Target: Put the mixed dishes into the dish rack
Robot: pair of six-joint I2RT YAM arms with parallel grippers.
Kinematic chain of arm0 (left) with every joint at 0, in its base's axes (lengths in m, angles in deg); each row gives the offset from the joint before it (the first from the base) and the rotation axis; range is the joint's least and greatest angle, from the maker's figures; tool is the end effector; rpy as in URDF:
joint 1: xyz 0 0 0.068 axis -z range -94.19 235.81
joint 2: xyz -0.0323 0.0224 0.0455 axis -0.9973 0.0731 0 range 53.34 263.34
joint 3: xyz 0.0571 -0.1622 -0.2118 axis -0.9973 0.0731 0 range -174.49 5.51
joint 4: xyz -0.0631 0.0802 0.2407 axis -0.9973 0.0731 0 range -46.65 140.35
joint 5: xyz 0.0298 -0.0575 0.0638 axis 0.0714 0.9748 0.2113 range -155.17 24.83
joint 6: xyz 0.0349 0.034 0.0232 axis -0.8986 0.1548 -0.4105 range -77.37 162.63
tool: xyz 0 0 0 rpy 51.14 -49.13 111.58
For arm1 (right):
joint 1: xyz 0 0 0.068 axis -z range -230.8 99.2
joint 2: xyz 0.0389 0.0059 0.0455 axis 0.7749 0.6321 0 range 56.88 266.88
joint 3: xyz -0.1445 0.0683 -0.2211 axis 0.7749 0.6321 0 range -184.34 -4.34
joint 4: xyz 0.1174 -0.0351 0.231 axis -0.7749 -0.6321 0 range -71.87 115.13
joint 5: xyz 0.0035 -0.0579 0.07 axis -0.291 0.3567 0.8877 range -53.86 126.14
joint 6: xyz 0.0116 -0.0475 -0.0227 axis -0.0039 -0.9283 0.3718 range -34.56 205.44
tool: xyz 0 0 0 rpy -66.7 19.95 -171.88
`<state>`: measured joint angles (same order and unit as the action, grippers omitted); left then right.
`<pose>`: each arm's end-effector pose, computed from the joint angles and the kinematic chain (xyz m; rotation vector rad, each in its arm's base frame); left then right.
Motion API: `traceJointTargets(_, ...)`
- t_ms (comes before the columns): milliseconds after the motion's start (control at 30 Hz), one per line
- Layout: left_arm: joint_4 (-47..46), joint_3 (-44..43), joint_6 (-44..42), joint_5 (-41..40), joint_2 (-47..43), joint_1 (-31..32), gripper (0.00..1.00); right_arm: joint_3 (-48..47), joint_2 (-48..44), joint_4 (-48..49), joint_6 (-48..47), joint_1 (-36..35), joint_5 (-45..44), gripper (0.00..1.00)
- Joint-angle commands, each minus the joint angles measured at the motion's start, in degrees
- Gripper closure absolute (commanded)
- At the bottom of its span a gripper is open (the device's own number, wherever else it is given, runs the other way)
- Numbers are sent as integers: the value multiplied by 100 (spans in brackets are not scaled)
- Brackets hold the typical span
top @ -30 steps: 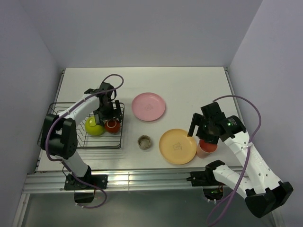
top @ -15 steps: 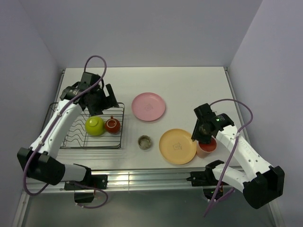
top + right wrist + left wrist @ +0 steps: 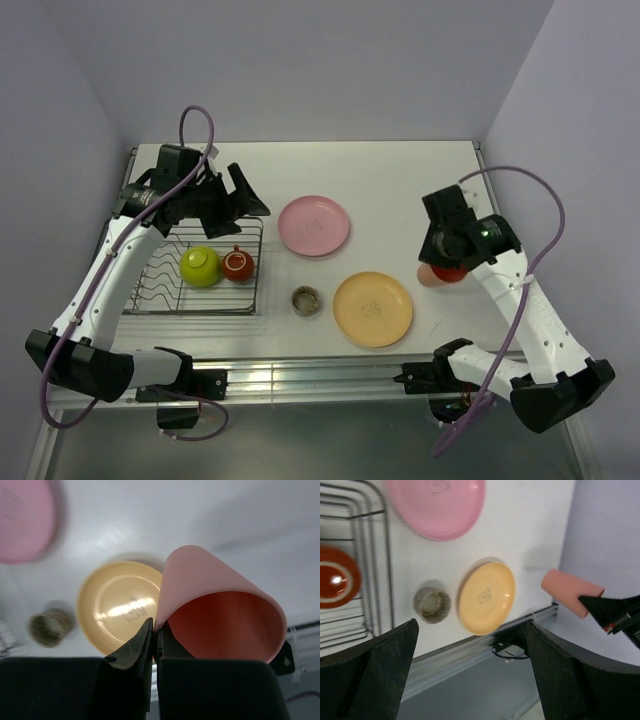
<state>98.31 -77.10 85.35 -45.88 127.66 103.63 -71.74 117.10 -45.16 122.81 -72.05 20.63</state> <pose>0.2402 -0.0897 0.3840 -0.3761 2.4906 -0.8719 0.1652 0.0540 0.3362 0.4488 2.5658 -0.0045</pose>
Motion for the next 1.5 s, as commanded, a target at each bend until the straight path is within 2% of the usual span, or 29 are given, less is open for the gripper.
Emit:
traceJointTargets(0, -940, 104, 262, 1215, -252, 11, 5, -1054, 182, 5, -466, -37, -60, 100)
traceJointTargets(67, -1450, 358, 796, 1785, -339, 11, 5, -1643, 331, 303, -739, -19, 932, 100)
traceJointTargets(167, -1777, 683, 1491, 2210, -418, 11, 5, -2119, 428, 892, -968, -19, 2494, 100)
traceJointTargets(233, -1952, 816, 2256, 2430, -454, 11, 5, -2172, 429, 1400, -1011, -19, 3051, 100)
traceJointTargets(400, -2901, 1501, 3968, 2597, -893, 11, 6, -1874, 306, 2489, -959, -28, 4307, 100)
traceJointTargets(600, -3588, 1985, 4823, 2826, -999, 28, 5, -1014, 42, 4185, -231, -28, 5591, 100)
traceJointTargets(767, -4176, 2126, 5368, 2957, -911, 90, 4, -731, 59, 5023, 306, -54, 5998, 100)
traceJointTargets(900, -4204, 2003, 5405, 3028, -744, 169, 4, -643, 156, 5743, 718, -159, 6174, 100)
traceJointTargets(1200, -4758, 2030, 5853, 3090, -621, 274, 3, -538, 463, 6666, 1316, -564, 6341, 100)
traceJointTargets(1467, -5810, 2416, 6599, 3116, -884, 274, 7, -310, 516, 6826, 1361, -661, 6271, 100)
